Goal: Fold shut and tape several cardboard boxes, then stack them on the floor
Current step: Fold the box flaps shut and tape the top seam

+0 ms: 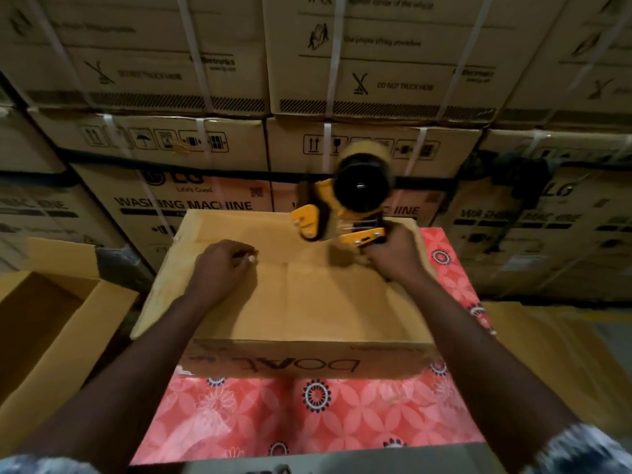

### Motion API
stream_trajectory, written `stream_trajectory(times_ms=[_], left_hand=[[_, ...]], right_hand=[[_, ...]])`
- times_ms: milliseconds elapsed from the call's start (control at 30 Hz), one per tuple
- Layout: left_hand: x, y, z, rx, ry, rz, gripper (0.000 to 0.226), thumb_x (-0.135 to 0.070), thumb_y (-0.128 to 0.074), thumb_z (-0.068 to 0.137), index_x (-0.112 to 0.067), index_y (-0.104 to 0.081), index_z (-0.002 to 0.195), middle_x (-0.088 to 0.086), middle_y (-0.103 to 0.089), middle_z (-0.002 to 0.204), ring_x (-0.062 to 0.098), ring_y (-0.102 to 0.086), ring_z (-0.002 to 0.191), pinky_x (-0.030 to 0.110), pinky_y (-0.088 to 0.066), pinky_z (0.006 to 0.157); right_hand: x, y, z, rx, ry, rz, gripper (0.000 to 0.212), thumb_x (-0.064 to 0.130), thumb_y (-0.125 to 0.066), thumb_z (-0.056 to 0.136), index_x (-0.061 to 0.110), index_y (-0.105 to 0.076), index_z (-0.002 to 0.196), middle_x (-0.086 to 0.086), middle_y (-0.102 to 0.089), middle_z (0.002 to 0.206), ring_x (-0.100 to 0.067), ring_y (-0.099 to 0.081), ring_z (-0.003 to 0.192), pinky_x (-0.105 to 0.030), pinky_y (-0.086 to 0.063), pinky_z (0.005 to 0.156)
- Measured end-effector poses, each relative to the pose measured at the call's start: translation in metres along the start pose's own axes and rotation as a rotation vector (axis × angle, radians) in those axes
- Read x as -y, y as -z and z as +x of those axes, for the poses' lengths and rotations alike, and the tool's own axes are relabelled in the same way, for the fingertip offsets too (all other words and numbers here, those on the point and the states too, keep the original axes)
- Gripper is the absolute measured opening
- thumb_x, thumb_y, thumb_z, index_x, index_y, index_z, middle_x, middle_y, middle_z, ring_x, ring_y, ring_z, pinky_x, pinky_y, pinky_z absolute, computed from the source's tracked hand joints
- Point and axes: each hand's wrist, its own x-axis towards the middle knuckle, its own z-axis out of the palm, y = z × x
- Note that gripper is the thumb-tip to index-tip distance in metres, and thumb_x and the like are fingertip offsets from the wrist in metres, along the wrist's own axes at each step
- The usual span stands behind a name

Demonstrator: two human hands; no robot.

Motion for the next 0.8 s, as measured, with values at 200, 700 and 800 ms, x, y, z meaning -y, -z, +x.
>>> stream_trajectory(times_ms=[200,700,800], left_hand=[[0.010,0.023,-0.001,-0.118,0.409,-0.509,0.016,-0.014,-0.053,0.103,-0.013,-0.069,0.097,0.005,-0.070,0.085,0.019,-0.059,0.080,0.029,-0.042,0.065],[0.052,0.052,-0.001,0.041,0.870,-1.747,0.020,-0.002,-0.039,0.104,-0.003,-0.055,0.092,0.010,-0.067,0.064,0.012,-0.068,0.054,0.020,-0.058,0.053],[0.060,0.054,-0.001,0.081,0.864,-1.770,0.008,0.002,-0.051,0.099,-0.003,-0.055,0.105,0.013,-0.069,0.072,0.015,-0.070,0.058,0.022,-0.059,0.055]], right_hand=[[0.048,-0.109,0.010,0.248,0.096,-0.106,0.028,0.031,-0.078,0.077,0.021,-0.077,0.103,0.003,-0.077,0.093,-0.014,-0.071,0.086,-0.040,-0.060,0.078],[0.067,-0.164,0.016,0.294,0.144,0.041,0.020,0.035,-0.082,0.075,0.029,-0.075,0.093,0.010,-0.077,0.084,-0.008,-0.073,0.077,-0.041,-0.062,0.074],[0.068,-0.164,0.017,0.303,0.156,0.110,0.022,0.020,-0.083,0.079,0.036,-0.071,0.089,0.013,-0.076,0.086,-0.004,-0.073,0.082,-0.035,-0.061,0.078]])
